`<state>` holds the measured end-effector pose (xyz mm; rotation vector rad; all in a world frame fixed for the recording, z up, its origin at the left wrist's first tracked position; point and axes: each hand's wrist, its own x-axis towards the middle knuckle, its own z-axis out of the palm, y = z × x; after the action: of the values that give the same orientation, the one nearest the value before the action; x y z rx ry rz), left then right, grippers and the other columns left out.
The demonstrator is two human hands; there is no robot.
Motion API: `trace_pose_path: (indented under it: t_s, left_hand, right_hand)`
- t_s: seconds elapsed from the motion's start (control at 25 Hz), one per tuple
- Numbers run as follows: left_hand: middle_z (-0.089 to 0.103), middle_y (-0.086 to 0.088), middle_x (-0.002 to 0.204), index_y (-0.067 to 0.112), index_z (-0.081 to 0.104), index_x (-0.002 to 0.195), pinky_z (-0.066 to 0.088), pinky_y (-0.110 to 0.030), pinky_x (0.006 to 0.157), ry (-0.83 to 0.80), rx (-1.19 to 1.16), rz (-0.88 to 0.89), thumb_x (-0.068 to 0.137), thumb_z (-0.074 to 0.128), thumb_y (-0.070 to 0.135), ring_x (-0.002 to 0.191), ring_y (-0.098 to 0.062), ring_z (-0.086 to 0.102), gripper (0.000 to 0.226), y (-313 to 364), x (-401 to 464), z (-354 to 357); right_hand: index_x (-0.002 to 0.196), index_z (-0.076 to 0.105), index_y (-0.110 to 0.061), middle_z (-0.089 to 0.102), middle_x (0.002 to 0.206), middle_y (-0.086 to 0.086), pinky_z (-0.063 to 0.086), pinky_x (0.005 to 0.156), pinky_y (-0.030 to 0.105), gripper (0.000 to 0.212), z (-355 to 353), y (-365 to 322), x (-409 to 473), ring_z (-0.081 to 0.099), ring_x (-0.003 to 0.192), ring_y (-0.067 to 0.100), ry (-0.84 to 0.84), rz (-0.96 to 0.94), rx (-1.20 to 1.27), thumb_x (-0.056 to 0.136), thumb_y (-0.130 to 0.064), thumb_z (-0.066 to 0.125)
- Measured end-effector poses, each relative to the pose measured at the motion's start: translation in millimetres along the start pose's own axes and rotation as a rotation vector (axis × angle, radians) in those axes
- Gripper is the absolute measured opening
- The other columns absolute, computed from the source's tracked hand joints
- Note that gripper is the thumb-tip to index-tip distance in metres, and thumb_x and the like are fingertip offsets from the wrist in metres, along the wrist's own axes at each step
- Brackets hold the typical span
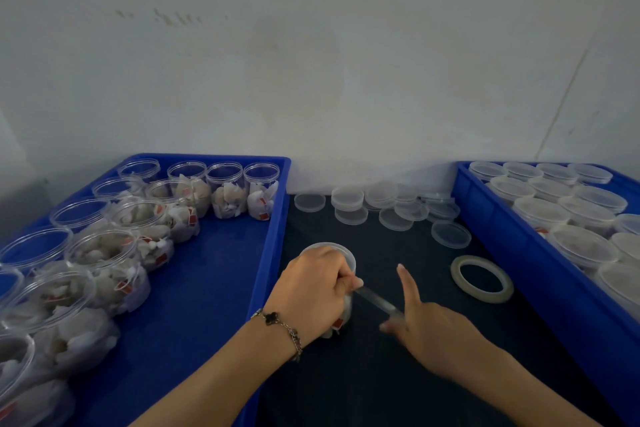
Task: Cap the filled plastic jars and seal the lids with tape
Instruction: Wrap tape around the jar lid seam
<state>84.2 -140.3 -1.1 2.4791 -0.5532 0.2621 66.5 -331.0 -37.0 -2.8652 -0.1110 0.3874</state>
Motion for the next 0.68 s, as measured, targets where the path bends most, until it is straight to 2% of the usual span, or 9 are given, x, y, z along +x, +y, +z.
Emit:
trace_pose_path:
  t_s: [0.08, 0.12, 0.2, 0.28, 0.36, 0.4, 0.52, 0.6, 0.68]
  left_hand:
    - [0.05, 0.014, 0.078, 0.034, 0.047, 0.067, 0.041, -0.012, 0.068, 0.05, -0.003, -0.063, 0.089, 0.06, 0.032, 0.074, 0.0, 0.051, 0.026, -10.5, 5.0, -5.9]
    - [0.052, 0.012, 0.08, 0.03, 0.052, 0.069, 0.041, -0.013, 0.068, 0.068, -0.016, -0.107, 0.088, 0.061, 0.032, 0.074, -0.002, 0.052, 0.021, -16.9, 7.8, -10.0]
    - [0.056, 0.01, 0.081, 0.024, 0.06, 0.074, 0.043, -0.015, 0.069, 0.076, -0.023, -0.167, 0.087, 0.063, 0.034, 0.075, -0.004, 0.054, 0.016, -25.2, 10.0, -16.6]
    - [0.056, 0.011, 0.08, 0.024, 0.062, 0.076, 0.046, -0.02, 0.072, 0.074, 0.007, -0.165, 0.086, 0.064, 0.038, 0.076, -0.005, 0.054, 0.016, -27.0, 9.0, -20.4]
    - [0.054, 0.015, 0.077, 0.028, 0.065, 0.076, 0.042, -0.021, 0.071, 0.079, 0.056, -0.116, 0.084, 0.063, 0.043, 0.08, -0.004, 0.05, 0.017, -22.9, 4.2, -23.6]
    - [0.055, 0.017, 0.077, 0.029, 0.069, 0.079, 0.038, -0.02, 0.071, 0.077, 0.108, -0.072, 0.084, 0.063, 0.045, 0.082, -0.003, 0.047, 0.018, -20.3, 1.7, -23.9]
    - [0.063, 0.014, 0.089, 0.029, 0.073, 0.088, 0.038, -0.022, 0.077, 0.047, 0.328, 0.08, 0.088, 0.056, 0.046, 0.09, -0.006, 0.044, 0.024, -11.8, -2.7, -19.1]
    - [0.063, 0.014, 0.089, 0.027, 0.072, 0.085, 0.038, -0.022, 0.078, 0.032, 0.383, 0.09, 0.087, 0.056, 0.045, 0.088, -0.006, 0.044, 0.024, -9.0, -6.0, -12.4]
    - [0.062, 0.013, 0.087, 0.026, 0.07, 0.079, 0.037, -0.019, 0.074, -0.001, 0.372, 0.055, 0.085, 0.059, 0.046, 0.085, -0.004, 0.044, 0.024, -10.8, -9.8, -5.8]
  right_hand:
    - [0.143, -0.016, -0.046, 0.065, 0.101, 0.002, 0.047, 0.063, 0.02, 0.1, -4.7, 9.8, 5.6, 0.056, 0.065, 0.002, -0.196, -0.051, 0.254, 0.08, -0.065, 0.058]
    - [0.14, -0.009, -0.056, 0.066, 0.097, 0.004, 0.048, 0.062, 0.02, 0.096, -7.2, 14.4, 5.1, 0.055, 0.063, 0.003, -0.277, -0.087, 0.438, 0.076, -0.068, 0.061]
    - [0.136, 0.001, -0.066, 0.062, 0.072, 0.0, 0.045, 0.057, 0.022, 0.081, -7.4, 20.0, 5.7, 0.05, 0.056, 0.005, -0.36, -0.154, 0.702, 0.078, -0.069, 0.057]
    - [0.139, 0.007, -0.062, 0.052, 0.06, -0.001, 0.042, 0.054, 0.024, 0.064, -1.5, 20.1, 6.9, 0.043, 0.049, 0.005, -0.293, -0.151, 0.757, 0.088, -0.061, 0.046]
    - [0.14, 0.01, -0.06, 0.05, 0.054, -0.003, 0.04, 0.048, 0.022, 0.057, 2.6, 20.5, 7.4, 0.041, 0.044, 0.004, -0.095, -0.111, 0.659, 0.093, -0.052, 0.042]
    - [0.137, 0.007, -0.063, 0.05, 0.051, -0.006, 0.039, 0.045, 0.02, 0.058, 2.4, 22.2, 5.5, 0.042, 0.042, 0.004, 0.008, -0.107, 0.547, 0.092, -0.055, 0.042]
    - [0.132, -0.02, -0.057, 0.05, 0.054, -0.008, 0.036, 0.042, 0.019, 0.071, -3.6, 28.8, -4.7, 0.049, 0.045, 0.004, 0.282, -0.096, 0.091, 0.087, -0.066, 0.035]
    - [0.131, -0.034, -0.048, 0.048, 0.057, -0.007, 0.033, 0.04, 0.019, 0.074, -3.7, 30.9, -5.6, 0.047, 0.047, 0.005, 0.383, -0.101, -0.129, 0.082, -0.073, 0.017]
    - [0.133, -0.037, -0.039, 0.042, 0.049, -0.007, 0.024, 0.036, 0.019, 0.077, -0.2, 28.7, -4.4, 0.039, 0.039, 0.006, 0.428, -0.119, -0.259, 0.075, -0.074, 0.0]
